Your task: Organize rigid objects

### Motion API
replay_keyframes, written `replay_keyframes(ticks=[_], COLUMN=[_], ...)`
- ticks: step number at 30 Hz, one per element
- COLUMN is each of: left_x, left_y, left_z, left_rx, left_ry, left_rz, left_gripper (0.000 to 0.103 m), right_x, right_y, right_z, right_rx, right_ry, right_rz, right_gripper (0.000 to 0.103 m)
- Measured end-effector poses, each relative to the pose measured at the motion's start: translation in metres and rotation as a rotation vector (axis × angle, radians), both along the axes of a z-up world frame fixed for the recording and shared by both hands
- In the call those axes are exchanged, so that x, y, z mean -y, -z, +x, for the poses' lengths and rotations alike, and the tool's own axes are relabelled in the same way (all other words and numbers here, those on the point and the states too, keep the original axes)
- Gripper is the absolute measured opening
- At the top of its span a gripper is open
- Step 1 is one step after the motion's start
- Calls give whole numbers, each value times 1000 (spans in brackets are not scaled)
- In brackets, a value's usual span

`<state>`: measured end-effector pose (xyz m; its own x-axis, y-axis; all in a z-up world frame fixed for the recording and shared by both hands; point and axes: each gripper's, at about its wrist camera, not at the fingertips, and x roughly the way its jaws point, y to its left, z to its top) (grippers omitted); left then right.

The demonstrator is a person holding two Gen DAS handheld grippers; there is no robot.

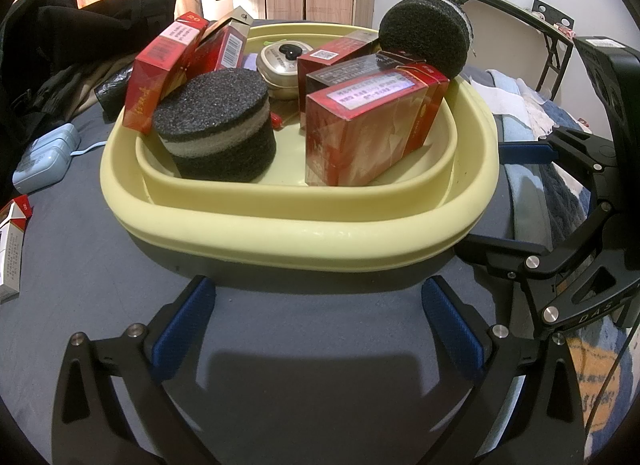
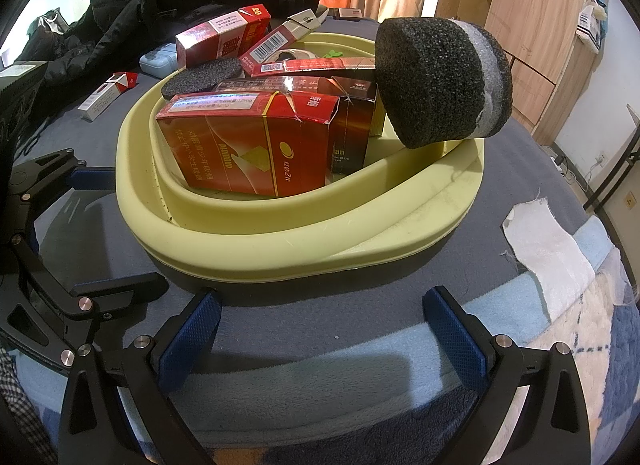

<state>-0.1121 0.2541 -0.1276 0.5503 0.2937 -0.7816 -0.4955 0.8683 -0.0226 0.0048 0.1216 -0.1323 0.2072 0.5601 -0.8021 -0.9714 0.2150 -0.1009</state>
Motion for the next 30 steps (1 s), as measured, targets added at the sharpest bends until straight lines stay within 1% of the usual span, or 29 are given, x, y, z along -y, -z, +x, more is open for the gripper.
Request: replay_keyframes(ticks=[30], left_x=[3], left_y=[3], left_z=[-1], left_rx=[6], left_ry=[0], left_rz=[-5], left_gripper=[103], right_x=[0], right_y=[0], right_z=[0], right_rx=[1], right_ry=[0], right_rz=[-1], right_gripper=[103])
